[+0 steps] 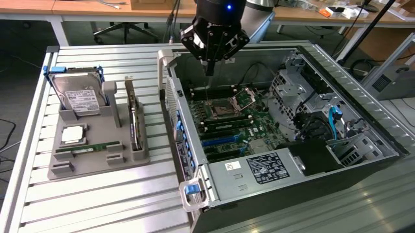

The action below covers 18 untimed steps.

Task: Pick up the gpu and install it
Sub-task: 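Reach for the gpu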

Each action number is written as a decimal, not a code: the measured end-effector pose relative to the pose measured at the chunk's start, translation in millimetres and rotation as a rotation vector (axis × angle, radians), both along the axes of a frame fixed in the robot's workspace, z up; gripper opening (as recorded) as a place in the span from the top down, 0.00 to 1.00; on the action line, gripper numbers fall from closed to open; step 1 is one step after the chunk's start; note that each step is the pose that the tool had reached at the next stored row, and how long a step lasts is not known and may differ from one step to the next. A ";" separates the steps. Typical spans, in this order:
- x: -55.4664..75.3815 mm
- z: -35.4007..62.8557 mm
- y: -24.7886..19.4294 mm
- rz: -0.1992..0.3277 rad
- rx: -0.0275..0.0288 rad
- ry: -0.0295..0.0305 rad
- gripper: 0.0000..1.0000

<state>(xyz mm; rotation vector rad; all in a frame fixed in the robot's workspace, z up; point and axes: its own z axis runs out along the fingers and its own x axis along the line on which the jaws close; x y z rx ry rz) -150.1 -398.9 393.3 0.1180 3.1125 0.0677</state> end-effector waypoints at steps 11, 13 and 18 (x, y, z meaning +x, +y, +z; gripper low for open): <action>-3.2 0.0 0.0 0.000 0.0000 0.0000 0.89; -3.8 0.0 0.0 0.000 0.0000 0.0000 0.89; -5.4 0.0 0.0 0.000 -0.0001 0.0000 0.89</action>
